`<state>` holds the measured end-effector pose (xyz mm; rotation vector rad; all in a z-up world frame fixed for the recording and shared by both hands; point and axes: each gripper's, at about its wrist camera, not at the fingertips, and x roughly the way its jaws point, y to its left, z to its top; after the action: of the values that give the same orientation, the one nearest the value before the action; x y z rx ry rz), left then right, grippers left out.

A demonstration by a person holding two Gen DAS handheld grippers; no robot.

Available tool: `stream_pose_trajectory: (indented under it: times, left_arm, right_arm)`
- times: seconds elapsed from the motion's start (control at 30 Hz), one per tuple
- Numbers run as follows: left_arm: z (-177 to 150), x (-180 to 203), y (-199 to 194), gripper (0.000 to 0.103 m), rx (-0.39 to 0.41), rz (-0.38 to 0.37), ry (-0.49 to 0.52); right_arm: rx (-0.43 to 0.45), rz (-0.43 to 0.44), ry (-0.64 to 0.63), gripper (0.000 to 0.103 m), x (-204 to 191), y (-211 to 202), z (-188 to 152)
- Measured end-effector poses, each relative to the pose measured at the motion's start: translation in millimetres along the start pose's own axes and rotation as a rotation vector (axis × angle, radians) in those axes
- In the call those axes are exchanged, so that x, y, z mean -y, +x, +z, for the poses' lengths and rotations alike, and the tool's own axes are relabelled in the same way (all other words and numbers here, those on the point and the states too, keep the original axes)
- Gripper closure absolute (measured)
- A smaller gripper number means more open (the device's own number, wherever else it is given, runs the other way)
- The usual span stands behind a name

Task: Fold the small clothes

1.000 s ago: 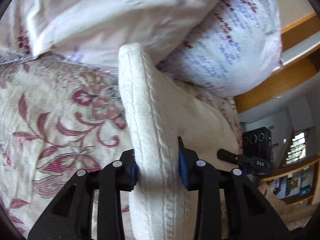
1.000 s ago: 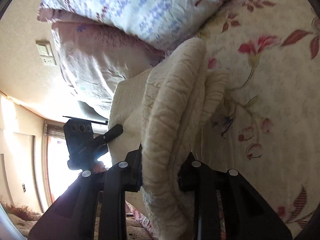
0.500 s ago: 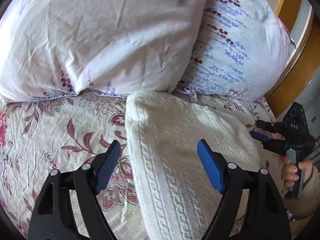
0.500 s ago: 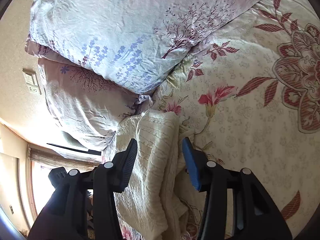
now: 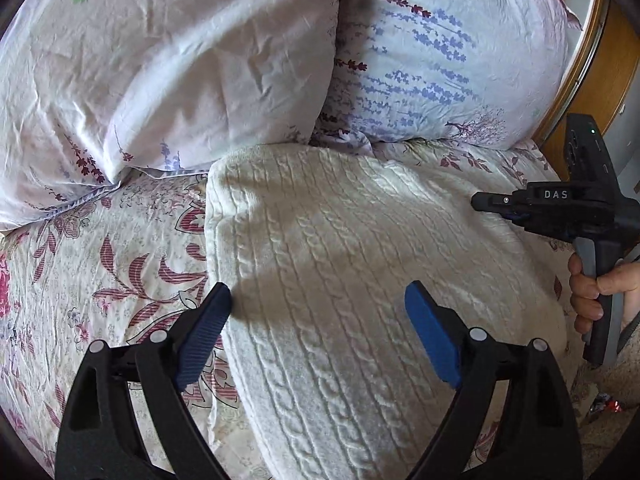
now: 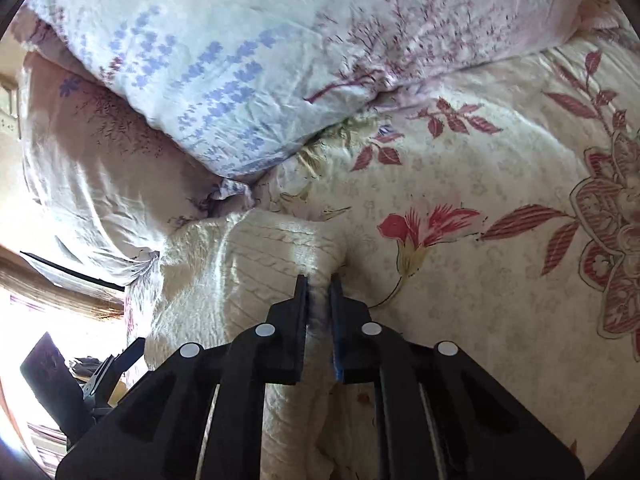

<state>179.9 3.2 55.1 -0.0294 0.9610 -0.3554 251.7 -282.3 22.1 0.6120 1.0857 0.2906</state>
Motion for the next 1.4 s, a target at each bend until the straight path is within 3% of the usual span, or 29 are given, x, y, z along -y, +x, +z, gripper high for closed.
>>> stream_pose_trajectory:
  times: [0.07,0.1,0.23,0.33,0.5,0.63,0.73,0.8,0.87,0.97,1.13,1.4]
  left_arm:
    - [-1.4,-1.9,-12.1,0.015,0.034,-0.023,-0.009]
    - [-1.8,-1.8,-17.7,0.014,0.049,-0.027,-0.009]
    - [-7.2,4.3,-27.8,0.012,0.07,-0.043,-0.016]
    - [-17.0,15.7,-17.8,0.012,0.037,-0.002,0.021]
    - [-34.8,28.1,5.8,0.008,0.014,0.107,0.07]
    - [-38.5,33.7,12.7,0.002,0.039,0.148,0.079]
    - [-38.7,28.4,0.1,0.004,0.043,0.126,0.04]
    - [-44.1,23.8,-17.0,0.004,0.077,0.106,0.014]
    - [-52.8,16.3,-32.6,0.004,0.102,0.099,-0.014]
    - [-70.9,1.7,-49.2,0.002,0.113,0.114,-0.075]
    - [-103.8,-12.1,-60.5,0.002,0.083,0.129,-0.142]
    - [-138.5,-5.5,-53.2,0.002,-0.001,0.2,-0.092]
  right_arm:
    - [0.058,0.023,-0.065,0.064,-11.6,-24.6,-7.4]
    - [0.086,0.038,-0.104,0.061,-17.6,-35.7,-13.9]
    - [0.102,0.027,-0.291,0.06,-46.0,-54.7,-50.5]
    - [0.081,-0.027,-0.375,0.06,-61.5,-38.3,-76.6]
    - [0.048,-0.206,-0.468,0.058,-56.8,-18.1,-100.0]
    - [0.111,-0.289,-0.512,0.055,-59.0,-14.1,-114.8]
    - [0.112,-0.316,-0.501,0.055,-60.9,-22.0,-113.9]
    - [0.158,-0.319,-0.449,0.053,-60.9,-42.8,-115.3]
    - [0.23,-0.309,-0.412,0.028,-61.0,-69.1,-123.9]
    - [0.297,-0.328,-0.378,0.009,-59.2,-95.6,-139.9]
    - [0.308,-0.428,-0.357,0.001,-55.6,-102.3,-167.9]
    - [0.207,-0.422,-0.351,0.001,-48.8,-75.2,-207.0]
